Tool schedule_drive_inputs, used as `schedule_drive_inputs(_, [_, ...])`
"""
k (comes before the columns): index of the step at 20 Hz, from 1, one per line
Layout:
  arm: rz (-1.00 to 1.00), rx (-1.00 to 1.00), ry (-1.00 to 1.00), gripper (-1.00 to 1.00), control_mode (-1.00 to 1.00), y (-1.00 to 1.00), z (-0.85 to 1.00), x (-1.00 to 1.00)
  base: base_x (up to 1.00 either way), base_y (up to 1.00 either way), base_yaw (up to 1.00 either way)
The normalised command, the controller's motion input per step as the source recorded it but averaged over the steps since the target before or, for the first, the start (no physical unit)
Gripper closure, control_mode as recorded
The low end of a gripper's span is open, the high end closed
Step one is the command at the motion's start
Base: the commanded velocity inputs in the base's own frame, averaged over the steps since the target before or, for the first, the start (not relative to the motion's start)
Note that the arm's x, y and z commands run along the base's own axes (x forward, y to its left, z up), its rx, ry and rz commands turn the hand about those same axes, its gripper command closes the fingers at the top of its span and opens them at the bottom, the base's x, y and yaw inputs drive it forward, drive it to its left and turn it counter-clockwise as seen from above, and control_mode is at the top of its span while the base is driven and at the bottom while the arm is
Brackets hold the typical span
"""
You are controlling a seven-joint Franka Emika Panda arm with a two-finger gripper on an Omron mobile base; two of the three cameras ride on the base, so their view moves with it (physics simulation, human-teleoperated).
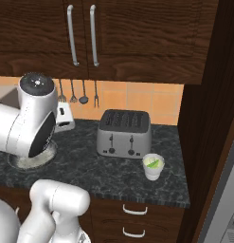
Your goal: Grab a lemon wedge from the fridge and one ice cube from the ice bowl, and put them in the glass of lemonade.
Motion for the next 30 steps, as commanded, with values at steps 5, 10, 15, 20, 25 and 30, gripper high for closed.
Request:
schedule_drive_inputs(5, [0.16,0.01,0.10,-1.00,-1.00,0.23,-0.06,-0.01,0.00,0.00,0.00])
schedule_drive_inputs(10, [-0.02,-0.03,0.13,-1.00,-1.00,0.11,-0.32,0.24,0.00,0.00,0.00])
schedule_drive_inputs(15, [-0.27,-0.02,0.05,-1.00,-1.00,0.02,-0.32,0.34,0.00,0.00,0.00])
schedule_drive_inputs(20, [-0.38,0.00,0.00,-1.00,-1.00,0.00,-0.39,0.27,0.00,0.00,0.00])
schedule_drive_inputs(25, [-0.34,0.00,0.00,-1.00,-1.00,0.00,-0.31,0.18,0.00,0.00,0.00])
schedule_drive_inputs(30, [-0.24,0.00,0.00,-1.00,-1.00,0.00,-0.14,0.07,0.00,0.00,0.00])
